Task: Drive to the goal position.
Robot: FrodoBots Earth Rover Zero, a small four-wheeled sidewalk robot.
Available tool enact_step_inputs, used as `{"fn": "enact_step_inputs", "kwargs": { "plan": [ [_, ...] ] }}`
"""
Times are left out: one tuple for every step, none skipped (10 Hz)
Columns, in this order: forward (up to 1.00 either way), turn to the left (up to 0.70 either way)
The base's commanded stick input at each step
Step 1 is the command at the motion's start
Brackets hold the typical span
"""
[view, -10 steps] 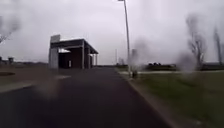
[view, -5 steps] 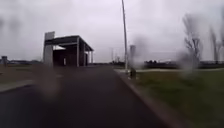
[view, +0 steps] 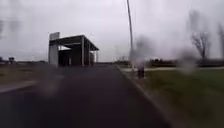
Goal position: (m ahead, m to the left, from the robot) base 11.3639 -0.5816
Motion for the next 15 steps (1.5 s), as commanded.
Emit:
{"fn": "enact_step_inputs", "kwargs": {
  "plan": [
    [1.00, 0.00],
    [1.00, 0.00],
    [1.00, 0.00],
    [1.00, 0.00],
    [1.00, 0.00],
    [1.00, 0.00],
    [1.00, 0.00],
    [1.00, 0.00],
    [1.00, 0.00],
    [1.00, 0.00],
    [1.00, 0.00],
    [1.00, 0.00],
    [1.00, 0.00],
    [1.00, 0.00],
    [1.00, 0.00]
  ]
}}
